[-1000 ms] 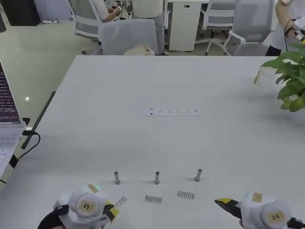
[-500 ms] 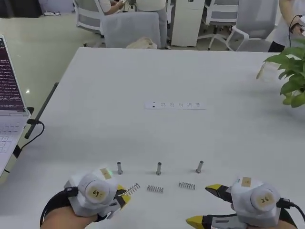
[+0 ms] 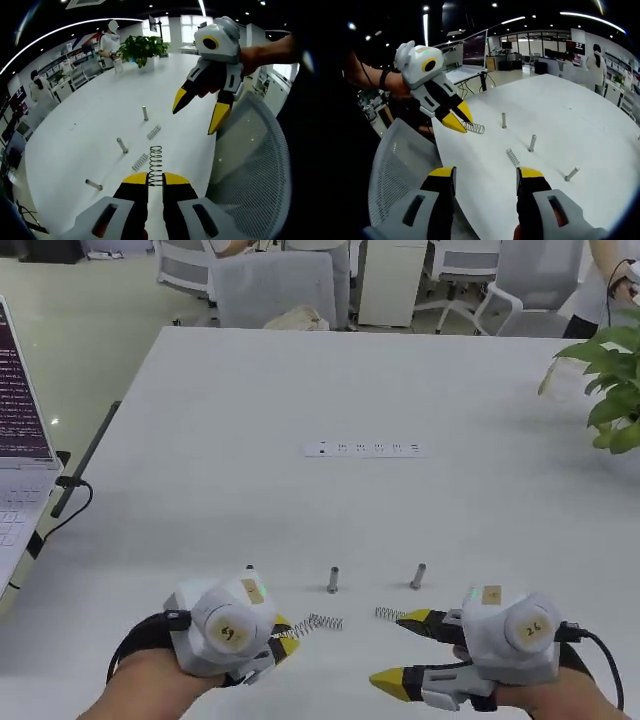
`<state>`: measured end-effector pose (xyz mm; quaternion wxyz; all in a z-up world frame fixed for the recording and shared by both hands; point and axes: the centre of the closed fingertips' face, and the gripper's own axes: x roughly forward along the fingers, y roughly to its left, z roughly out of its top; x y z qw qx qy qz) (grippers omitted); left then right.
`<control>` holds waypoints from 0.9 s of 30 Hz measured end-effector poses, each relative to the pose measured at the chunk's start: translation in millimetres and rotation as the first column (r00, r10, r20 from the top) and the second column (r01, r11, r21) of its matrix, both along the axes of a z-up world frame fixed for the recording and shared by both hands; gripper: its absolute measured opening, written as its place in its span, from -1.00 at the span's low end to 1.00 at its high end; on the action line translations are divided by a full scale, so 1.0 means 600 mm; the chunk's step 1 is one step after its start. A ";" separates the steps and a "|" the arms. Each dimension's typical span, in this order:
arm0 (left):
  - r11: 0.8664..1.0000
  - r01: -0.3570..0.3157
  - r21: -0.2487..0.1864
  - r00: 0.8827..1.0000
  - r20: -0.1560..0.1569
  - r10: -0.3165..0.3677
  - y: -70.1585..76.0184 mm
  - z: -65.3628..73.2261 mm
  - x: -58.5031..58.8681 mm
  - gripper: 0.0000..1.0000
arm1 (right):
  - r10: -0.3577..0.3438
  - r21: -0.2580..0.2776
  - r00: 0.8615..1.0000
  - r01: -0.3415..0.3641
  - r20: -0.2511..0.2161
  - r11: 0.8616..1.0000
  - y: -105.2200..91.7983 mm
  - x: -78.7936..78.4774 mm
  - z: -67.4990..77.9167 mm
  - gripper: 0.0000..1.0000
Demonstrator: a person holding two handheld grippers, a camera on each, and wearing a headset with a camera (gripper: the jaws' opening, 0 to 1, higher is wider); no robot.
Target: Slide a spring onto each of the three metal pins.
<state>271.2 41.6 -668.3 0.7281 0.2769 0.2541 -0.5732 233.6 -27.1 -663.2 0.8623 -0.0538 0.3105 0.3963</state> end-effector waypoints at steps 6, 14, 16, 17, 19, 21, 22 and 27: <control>0.997 0.072 0.005 0.997 0.012 -0.072 -0.018 0.005 -0.024 -0.95 | 0.035 0.009 0.999 -0.035 0.001 0.999 0.014 0.000 0.004 -0.12; 0.980 0.199 0.021 0.979 0.032 -0.199 -0.045 0.008 -0.066 -0.95 | 0.087 0.015 0.996 -0.087 0.000 0.996 0.034 -0.006 0.007 -0.21; 0.976 0.216 0.020 0.976 0.034 -0.216 -0.050 0.009 -0.074 -0.95 | 0.103 0.022 0.995 -0.103 0.002 0.994 0.039 -0.009 0.007 -0.30; 0.974 0.224 0.020 0.974 0.033 -0.224 -0.051 0.009 -0.076 -0.95 | 0.111 0.026 0.994 -0.111 0.003 0.994 0.042 -0.011 0.008 -0.33; 0.971 0.237 0.020 0.971 0.036 -0.237 -0.054 0.010 -0.081 -0.95 | 0.125 0.032 0.992 -0.125 0.003 0.992 0.046 -0.016 0.009 -0.40; 0.966 0.256 0.024 0.966 0.043 -0.257 -0.057 0.012 -0.087 -0.95 | 0.139 0.036 0.990 -0.139 0.002 0.990 0.048 -0.021 0.007 -0.46; 0.964 0.266 0.025 0.962 0.047 -0.267 -0.058 0.013 -0.090 -0.95 | 0.143 0.039 0.990 -0.143 0.001 0.989 0.049 -0.023 0.006 -0.51; 0.955 0.295 0.031 0.954 0.055 -0.296 -0.059 0.015 -0.095 -0.95 | 0.161 0.073 0.987 -0.160 0.003 0.984 0.051 -0.033 0.008 -0.72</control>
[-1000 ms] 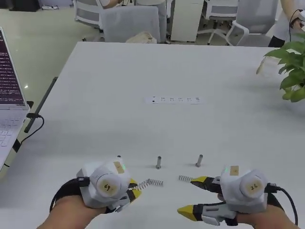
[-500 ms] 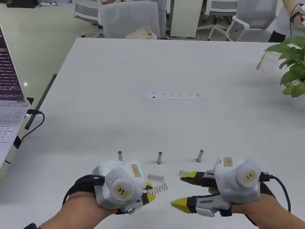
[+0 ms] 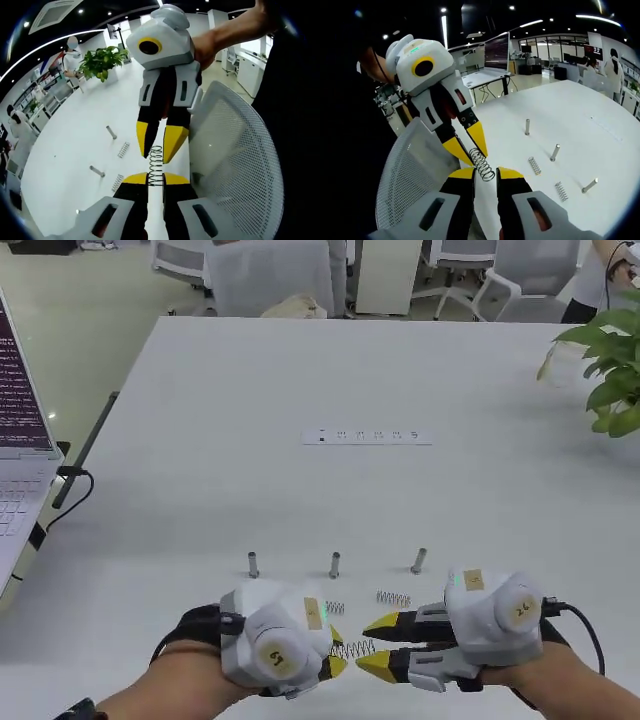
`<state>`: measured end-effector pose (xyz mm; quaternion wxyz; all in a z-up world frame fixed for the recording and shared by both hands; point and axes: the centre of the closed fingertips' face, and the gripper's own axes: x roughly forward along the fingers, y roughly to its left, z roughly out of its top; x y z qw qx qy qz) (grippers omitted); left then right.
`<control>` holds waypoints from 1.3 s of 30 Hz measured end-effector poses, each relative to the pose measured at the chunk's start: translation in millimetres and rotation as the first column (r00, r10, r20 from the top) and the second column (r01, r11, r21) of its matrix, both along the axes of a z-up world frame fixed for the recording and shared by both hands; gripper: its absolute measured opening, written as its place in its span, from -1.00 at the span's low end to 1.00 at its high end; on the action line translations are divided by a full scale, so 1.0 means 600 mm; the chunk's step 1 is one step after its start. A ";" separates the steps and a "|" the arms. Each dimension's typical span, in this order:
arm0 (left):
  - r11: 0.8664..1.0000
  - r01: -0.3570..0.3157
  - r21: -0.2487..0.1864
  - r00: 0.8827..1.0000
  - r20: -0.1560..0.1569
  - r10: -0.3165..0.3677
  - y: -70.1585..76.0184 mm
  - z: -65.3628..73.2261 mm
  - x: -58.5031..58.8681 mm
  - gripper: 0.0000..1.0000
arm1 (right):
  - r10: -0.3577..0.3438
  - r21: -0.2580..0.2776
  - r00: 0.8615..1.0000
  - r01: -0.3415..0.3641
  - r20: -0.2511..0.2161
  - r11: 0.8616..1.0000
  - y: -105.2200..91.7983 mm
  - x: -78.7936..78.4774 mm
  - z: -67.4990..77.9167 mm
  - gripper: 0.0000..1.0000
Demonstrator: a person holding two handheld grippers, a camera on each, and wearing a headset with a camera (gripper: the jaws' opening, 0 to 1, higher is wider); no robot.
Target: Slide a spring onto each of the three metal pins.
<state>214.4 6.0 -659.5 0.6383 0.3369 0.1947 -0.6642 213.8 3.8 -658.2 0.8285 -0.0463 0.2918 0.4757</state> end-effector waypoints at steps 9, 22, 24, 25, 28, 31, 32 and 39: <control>0.999 0.045 0.002 0.999 -0.005 -0.045 0.000 0.001 -0.015 -0.96 | 0.037 0.017 0.999 -0.037 -0.014 0.999 0.001 -0.019 0.005 -0.80; 0.997 0.081 0.009 0.997 -0.007 -0.081 -0.003 -0.007 -0.028 -0.96 | 0.054 0.004 0.998 -0.054 -0.031 0.999 0.003 -0.031 0.007 -0.82; 0.997 0.080 0.006 0.997 -0.007 -0.080 -0.004 -0.009 -0.027 -0.96 | 0.060 -0.008 0.998 -0.060 -0.026 0.998 0.004 -0.029 0.011 -0.82; 0.997 0.078 0.005 0.997 -0.010 -0.078 -0.005 -0.009 -0.026 -0.96 | 0.065 -0.011 0.998 -0.066 -0.024 0.998 0.004 -0.029 0.014 -0.82; 0.998 0.068 -0.003 0.998 -0.012 -0.068 -0.011 -0.010 -0.022 -0.96 | 0.078 -0.009 0.997 -0.079 -0.013 0.997 0.008 -0.025 0.029 -0.84; 0.998 0.047 -0.032 0.999 -0.016 -0.047 -0.018 -0.004 -0.011 -0.96 | 0.088 -0.040 0.996 -0.089 -0.002 0.995 0.005 -0.016 0.037 -0.84; 0.998 0.039 -0.044 0.999 -0.024 -0.040 -0.020 -0.003 -0.009 -0.96 | 0.091 -0.043 0.996 -0.091 0.002 0.995 0.004 -0.014 0.040 -0.84; 0.992 -0.016 -0.127 0.998 -0.065 0.007 -0.041 0.014 0.004 -0.97 | 0.128 -0.110 0.991 -0.124 0.032 0.986 -0.002 0.004 0.062 -0.84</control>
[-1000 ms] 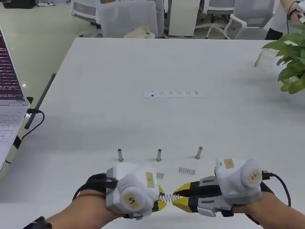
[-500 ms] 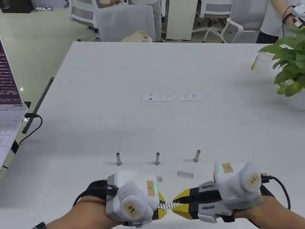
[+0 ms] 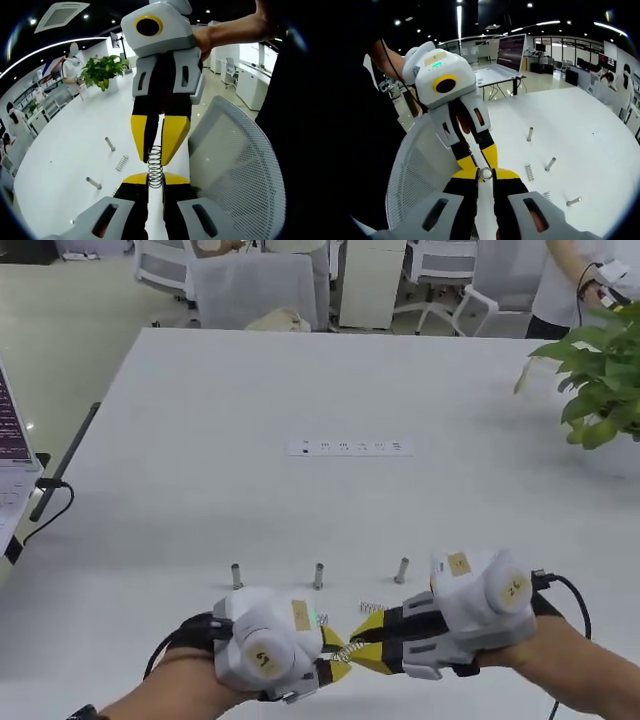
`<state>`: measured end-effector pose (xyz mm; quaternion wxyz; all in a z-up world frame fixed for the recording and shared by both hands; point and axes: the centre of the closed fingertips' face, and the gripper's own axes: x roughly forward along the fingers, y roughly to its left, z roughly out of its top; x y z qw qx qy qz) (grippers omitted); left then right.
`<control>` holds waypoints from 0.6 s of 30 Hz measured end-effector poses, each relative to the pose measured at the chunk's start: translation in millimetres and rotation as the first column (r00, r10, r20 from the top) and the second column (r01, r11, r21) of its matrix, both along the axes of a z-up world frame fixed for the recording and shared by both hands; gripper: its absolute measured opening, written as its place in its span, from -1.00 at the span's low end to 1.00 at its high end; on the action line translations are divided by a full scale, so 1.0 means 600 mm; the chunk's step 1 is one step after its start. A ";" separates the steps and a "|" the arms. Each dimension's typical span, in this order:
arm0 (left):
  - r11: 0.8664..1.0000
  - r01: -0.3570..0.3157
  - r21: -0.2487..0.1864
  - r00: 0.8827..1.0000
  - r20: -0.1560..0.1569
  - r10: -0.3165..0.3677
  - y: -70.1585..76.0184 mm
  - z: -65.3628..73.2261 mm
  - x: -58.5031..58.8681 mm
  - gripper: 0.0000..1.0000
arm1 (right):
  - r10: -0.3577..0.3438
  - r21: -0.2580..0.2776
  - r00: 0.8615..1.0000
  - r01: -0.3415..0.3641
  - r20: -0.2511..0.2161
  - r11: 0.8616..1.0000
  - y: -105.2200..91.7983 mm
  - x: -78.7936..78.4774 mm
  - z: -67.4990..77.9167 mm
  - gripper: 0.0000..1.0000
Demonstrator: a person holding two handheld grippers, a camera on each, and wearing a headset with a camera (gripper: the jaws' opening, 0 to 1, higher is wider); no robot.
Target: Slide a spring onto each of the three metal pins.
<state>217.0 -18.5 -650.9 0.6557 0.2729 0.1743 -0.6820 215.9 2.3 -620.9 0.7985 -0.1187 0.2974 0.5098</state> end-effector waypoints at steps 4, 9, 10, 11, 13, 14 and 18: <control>0.999 -0.020 -0.027 1.000 -0.014 0.019 -0.009 0.006 0.006 -0.97 | 0.019 -0.040 1.000 -0.019 0.011 0.999 -0.007 0.008 0.004 -0.84; 0.999 -0.024 -0.041 1.000 -0.021 0.023 -0.018 0.009 0.009 -0.97 | 0.028 -0.063 1.000 -0.028 -0.004 0.998 -0.019 0.009 0.004 -0.84; 0.999 -0.021 -0.043 1.000 -0.022 0.020 -0.019 0.010 0.008 -0.97 | 0.037 -0.074 0.999 -0.037 -0.008 0.997 -0.021 0.007 0.005 -0.84; 0.999 -0.017 -0.046 1.000 -0.025 0.016 -0.021 0.011 0.006 -0.97 | 0.039 -0.077 0.999 -0.039 -0.010 0.996 -0.021 0.006 0.005 -0.83; 0.999 -0.015 -0.050 1.000 -0.027 0.013 -0.024 0.012 0.005 -0.97 | 0.055 -0.100 0.998 -0.056 -0.013 0.993 -0.024 0.006 0.006 -0.83; 0.999 -0.014 -0.052 1.000 -0.027 0.013 -0.025 0.013 0.005 -0.97 | 0.062 -0.109 0.998 -0.063 -0.012 0.992 -0.024 0.006 0.006 -0.83; 0.998 -0.009 -0.057 1.000 -0.030 0.008 -0.028 0.016 0.005 -0.97 | 0.104 -0.151 0.995 -0.104 -0.008 0.983 -0.026 0.005 0.007 -0.82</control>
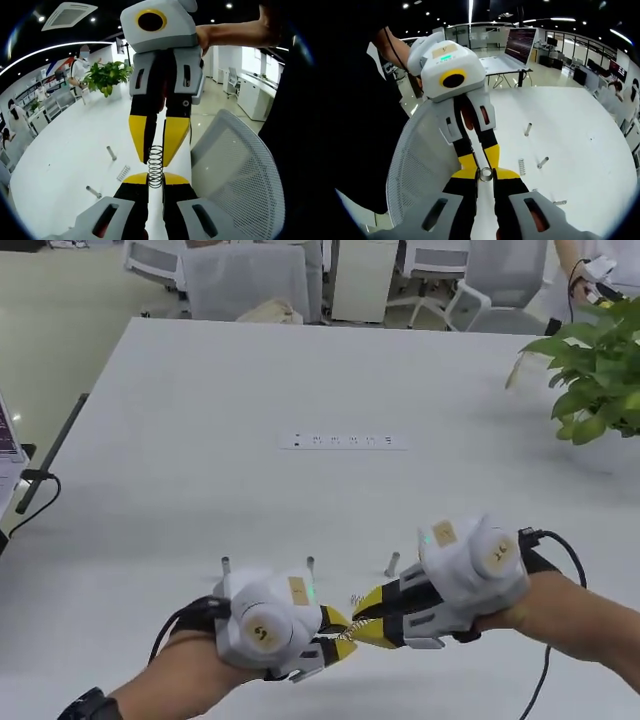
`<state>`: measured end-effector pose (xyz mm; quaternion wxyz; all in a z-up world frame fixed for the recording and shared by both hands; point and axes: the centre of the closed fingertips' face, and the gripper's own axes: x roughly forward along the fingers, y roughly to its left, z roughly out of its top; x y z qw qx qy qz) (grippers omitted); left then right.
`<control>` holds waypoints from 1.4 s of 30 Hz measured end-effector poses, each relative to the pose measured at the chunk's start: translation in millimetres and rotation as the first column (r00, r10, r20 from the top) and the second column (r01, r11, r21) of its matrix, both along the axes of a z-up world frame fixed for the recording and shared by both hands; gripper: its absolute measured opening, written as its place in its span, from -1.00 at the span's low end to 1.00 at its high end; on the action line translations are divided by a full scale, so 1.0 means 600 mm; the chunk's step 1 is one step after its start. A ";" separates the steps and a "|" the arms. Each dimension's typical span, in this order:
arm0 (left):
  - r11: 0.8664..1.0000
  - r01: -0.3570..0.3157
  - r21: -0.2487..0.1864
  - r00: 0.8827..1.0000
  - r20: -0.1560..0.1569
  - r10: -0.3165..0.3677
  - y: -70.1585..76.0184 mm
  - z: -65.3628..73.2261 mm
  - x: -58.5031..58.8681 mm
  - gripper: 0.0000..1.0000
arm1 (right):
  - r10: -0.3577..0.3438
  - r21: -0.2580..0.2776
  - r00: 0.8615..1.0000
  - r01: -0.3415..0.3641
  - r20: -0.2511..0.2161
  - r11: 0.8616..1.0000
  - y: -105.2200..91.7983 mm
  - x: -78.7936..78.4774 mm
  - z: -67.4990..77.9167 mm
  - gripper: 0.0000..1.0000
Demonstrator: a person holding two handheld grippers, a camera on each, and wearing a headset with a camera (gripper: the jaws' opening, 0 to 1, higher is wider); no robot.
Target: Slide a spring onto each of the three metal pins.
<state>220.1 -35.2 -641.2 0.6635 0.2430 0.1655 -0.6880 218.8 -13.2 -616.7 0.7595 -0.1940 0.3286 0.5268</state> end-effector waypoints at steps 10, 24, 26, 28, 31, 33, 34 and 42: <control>1.000 0.014 -0.013 1.000 0.006 -0.014 -0.008 0.009 -0.002 -0.97 | 0.103 -0.094 0.995 -0.103 0.004 0.990 -0.001 -0.002 -0.001 -0.63; 1.000 0.015 -0.018 1.000 0.000 -0.015 -0.011 0.013 0.001 -0.97 | 0.181 -0.159 0.984 -0.178 0.003 0.971 -0.005 -0.003 -0.011 -0.72; 1.000 0.015 -0.016 1.000 -0.006 -0.015 -0.010 0.012 0.001 -0.97 | 0.191 -0.166 0.981 -0.188 0.006 0.968 -0.005 -0.002 -0.012 -0.77; 1.000 0.017 -0.012 1.000 -0.009 -0.017 -0.010 0.011 0.001 -0.97 | 0.203 -0.171 0.979 -0.199 0.006 0.965 -0.004 -0.003 -0.014 -0.82; 1.000 0.022 -0.007 1.000 -0.008 -0.022 -0.009 0.009 0.001 -0.97 | 0.214 -0.179 0.977 -0.209 0.006 0.961 -0.003 -0.003 -0.016 -0.82; 1.000 0.025 -0.006 1.000 -0.010 -0.025 -0.009 0.008 0.000 -0.97 | 0.224 -0.187 0.975 -0.219 0.006 0.958 -0.003 -0.004 -0.017 -0.83; 1.000 0.027 -0.005 1.000 -0.011 -0.027 -0.008 0.007 -0.001 -0.97 | 0.230 -0.190 0.973 -0.225 0.005 0.956 -0.003 -0.004 -0.018 -0.83; 0.999 0.032 -0.001 0.999 -0.017 -0.032 -0.011 0.000 -0.004 -0.96 | 0.234 -0.208 0.972 -0.228 0.003 0.951 -0.007 -0.006 -0.026 -0.83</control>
